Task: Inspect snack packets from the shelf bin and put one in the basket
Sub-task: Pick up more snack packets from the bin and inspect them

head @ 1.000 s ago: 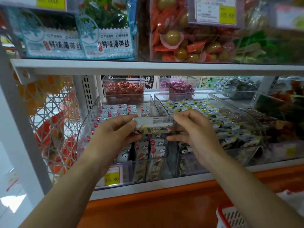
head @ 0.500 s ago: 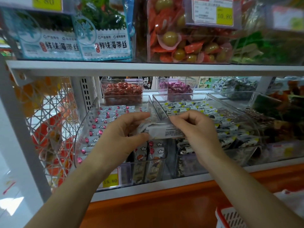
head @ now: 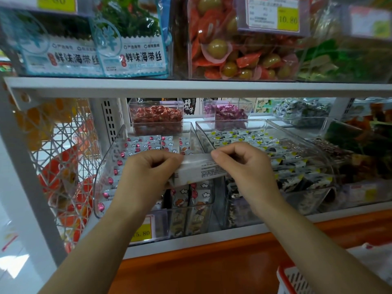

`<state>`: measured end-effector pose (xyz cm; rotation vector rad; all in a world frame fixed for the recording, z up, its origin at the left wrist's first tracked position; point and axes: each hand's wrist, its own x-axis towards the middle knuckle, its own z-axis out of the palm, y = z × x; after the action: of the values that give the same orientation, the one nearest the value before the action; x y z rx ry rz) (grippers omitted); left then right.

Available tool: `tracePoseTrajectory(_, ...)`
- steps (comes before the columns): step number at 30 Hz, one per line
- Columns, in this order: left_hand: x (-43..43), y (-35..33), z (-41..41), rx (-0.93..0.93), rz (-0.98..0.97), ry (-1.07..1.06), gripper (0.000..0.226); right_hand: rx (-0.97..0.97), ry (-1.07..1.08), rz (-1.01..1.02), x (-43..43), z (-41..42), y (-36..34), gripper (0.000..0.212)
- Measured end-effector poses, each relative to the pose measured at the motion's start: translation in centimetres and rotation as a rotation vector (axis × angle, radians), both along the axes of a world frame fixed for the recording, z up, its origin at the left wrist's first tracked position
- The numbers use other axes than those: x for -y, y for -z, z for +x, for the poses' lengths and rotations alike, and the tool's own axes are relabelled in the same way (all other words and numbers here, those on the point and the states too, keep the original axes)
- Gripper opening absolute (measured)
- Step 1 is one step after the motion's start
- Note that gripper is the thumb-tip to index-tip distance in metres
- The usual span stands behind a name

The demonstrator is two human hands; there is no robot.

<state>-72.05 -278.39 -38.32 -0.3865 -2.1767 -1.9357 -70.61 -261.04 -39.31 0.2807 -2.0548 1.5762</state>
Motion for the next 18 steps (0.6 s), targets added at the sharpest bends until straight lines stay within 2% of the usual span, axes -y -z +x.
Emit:
tracePoseTrajectory(4,0.57,0.19,-0.49,0.09,0.081,-0.028,0.025,0.156,-0.23,-0.293,-0.77,-0.4,-0.11,0.014)
tracePoseTrajectory(6,0.79,0.14,-0.66,0.128,0.132,-0.03,0.022,0.173,-0.279,-0.392,-0.9,-0.54,-0.1,0.023)
tracePoseTrajectory(8,0.95,0.07,-0.76,0.16,0.173,-0.017,0.02,0.169,-0.299,-0.426,-0.93,-0.61,-0.14,0.028)
tracePoseTrajectory(14,0.7,0.2,-0.78,0.167,0.215,0.008,0.022,0.122,-0.228,-0.436,-0.71,-0.48,-0.14,0.011)
tracePoseTrajectory(18,0.6,0.39,-0.78,0.169,0.199,0.043,0.018,0.132,-0.132,-0.447,-0.52,-0.53,0.03,0.017)
